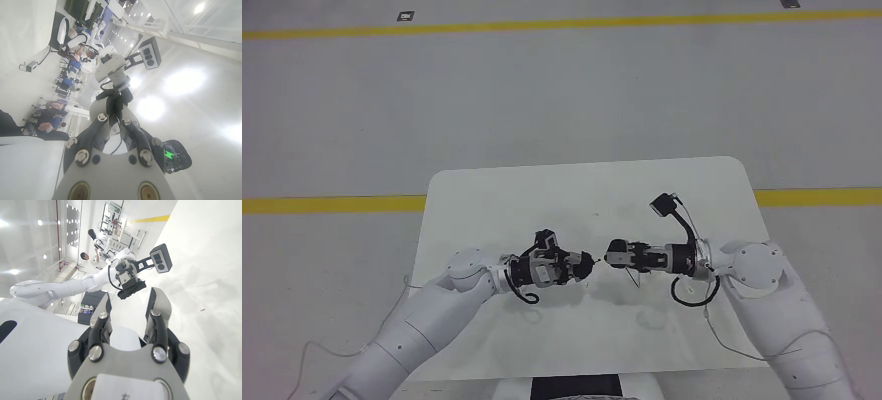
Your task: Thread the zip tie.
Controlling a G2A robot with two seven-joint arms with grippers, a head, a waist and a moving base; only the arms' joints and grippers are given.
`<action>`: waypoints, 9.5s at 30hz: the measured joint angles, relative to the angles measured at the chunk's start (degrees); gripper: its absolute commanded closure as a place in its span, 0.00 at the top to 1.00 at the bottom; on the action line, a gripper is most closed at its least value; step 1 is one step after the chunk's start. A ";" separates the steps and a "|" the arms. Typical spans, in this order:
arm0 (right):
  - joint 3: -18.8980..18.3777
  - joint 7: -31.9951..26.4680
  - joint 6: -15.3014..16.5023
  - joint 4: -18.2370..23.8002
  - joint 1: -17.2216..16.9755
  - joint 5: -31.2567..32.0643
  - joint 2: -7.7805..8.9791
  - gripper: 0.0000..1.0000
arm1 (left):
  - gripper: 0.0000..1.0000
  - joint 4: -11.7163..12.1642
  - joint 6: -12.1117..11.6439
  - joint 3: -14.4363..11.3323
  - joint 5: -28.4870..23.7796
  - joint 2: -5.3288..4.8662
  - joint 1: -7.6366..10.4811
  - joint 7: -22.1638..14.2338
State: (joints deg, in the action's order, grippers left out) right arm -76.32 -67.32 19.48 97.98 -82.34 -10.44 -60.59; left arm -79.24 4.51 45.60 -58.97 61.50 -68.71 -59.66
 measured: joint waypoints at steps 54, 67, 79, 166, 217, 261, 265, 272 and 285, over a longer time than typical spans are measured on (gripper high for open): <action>2.76 6.07 0.00 3.80 0.80 13.36 1.31 0.13 | 0.00 -3.94 6.81 2.84 0.63 -0.85 -3.48 5.80; 5.70 8.86 0.00 5.57 1.60 16.65 2.49 0.04 | 0.00 -2.20 12.51 2.49 -4.07 -0.60 -2.79 3.52; 7.02 9.75 0.00 6.36 2.22 14.63 3.67 0.13 | 0.00 -1.04 14.27 2.12 -5.60 -0.35 -2.16 3.38; 10.88 5.81 0.00 -4.75 5.81 -6.91 7.01 0.00 | 1.00 -1.79 1.56 3.44 4.86 -1.24 -3.32 2.93; 11.59 -5.35 -12.63 -16.96 7.76 -28.21 5.99 0.00 | 1.00 -21.06 -23.99 8.62 68.36 -4.22 -8.15 29.25; 14.22 -9.99 -20.62 -23.10 9.39 -34.82 4.48 0.00 | 1.00 -27.15 -23.99 -12.40 94.93 -8.53 4.78 46.58; 14.21 -9.98 -20.60 -23.08 9.38 -34.80 4.48 0.00 | 1.00 -27.15 -23.99 -12.36 94.91 -8.51 4.76 46.54; 13.95 -7.93 -21.08 -22.26 8.69 -35.29 4.38 0.00 | 1.00 -25.56 -23.78 -11.70 94.94 -8.34 3.64 47.95; 13.86 -8.86 -21.72 -22.90 8.99 -35.98 4.06 0.00 | 0.55 -24.64 -23.99 -11.61 94.10 -8.19 3.28 48.33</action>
State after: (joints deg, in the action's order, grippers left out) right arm -62.46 -76.18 -2.24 75.09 -73.35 -46.42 -56.52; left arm -103.88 -19.48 33.99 35.13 53.31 -65.43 -11.33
